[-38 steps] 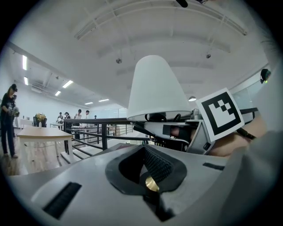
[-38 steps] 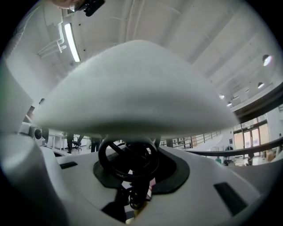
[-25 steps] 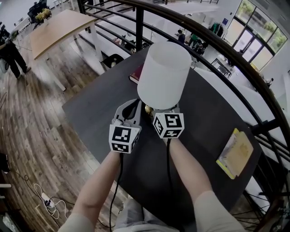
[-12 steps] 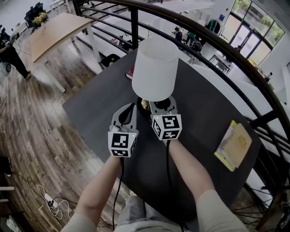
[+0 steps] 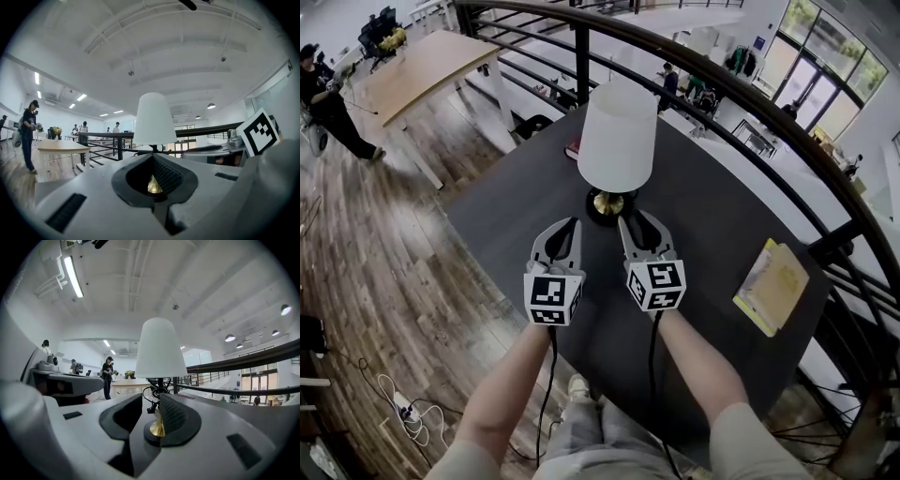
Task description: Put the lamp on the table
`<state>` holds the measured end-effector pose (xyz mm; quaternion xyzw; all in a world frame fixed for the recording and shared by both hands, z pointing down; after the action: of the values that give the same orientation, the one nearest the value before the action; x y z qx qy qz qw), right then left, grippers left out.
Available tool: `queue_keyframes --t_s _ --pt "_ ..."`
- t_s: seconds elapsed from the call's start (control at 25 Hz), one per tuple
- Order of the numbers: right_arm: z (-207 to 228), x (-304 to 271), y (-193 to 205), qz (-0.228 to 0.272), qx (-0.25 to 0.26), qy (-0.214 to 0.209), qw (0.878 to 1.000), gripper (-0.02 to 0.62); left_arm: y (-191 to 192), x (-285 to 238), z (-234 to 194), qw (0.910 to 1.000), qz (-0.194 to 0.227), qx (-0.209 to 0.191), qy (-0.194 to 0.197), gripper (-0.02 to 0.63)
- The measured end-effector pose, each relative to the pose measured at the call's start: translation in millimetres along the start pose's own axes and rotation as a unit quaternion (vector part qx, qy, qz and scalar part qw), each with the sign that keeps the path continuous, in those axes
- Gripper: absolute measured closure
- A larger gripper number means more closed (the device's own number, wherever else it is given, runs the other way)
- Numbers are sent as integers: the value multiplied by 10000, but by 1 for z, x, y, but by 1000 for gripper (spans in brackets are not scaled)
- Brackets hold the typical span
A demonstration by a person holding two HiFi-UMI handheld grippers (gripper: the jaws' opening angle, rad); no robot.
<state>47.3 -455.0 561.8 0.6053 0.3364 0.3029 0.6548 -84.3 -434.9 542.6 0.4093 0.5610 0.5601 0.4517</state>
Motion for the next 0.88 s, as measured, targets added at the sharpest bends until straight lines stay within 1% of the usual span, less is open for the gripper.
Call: queue_keyframes --t_s 0.12,0.24,0.32,0.44,0.56,0.68,0.88 --pt "-13 30 -16 -58 -48 11 10000 482 -18 21 2 10000 -29 20 -9 601" --pt "-24 56 -37 -83 -130 89 9998 498 -43 44 1 10000 -32 55 -9 600" --pt "-32 71 -59 4 -100 2 10000 505 -63 58 0 10000 13 73 -15 601" --pt "-44 90 -95 129 98 -200 9997 507 -94 77 1 10000 83 38 -3 601" --pt "-55 114 -127 124 248 -253 9993 526 -127 96 10 9997 207 3 107 601" --pt "-68 136 -160 94 312 -316 9990 564 -162 115 17 9991 351 -62 227 601" --pt "-90 168 -203 143 203 -410 9989 574 -205 146 26 9976 495 -46 473 600"
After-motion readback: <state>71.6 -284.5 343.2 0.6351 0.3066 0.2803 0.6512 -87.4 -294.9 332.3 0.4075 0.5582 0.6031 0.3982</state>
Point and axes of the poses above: the fingertips, and each gripper's own axes: x backward along the fingers, z to its right, y out of its underside, the point moved 3 cm from there along x, backward along the fingers, and after that the axes turned 12 degrees about -y, right-handed, at the moved point
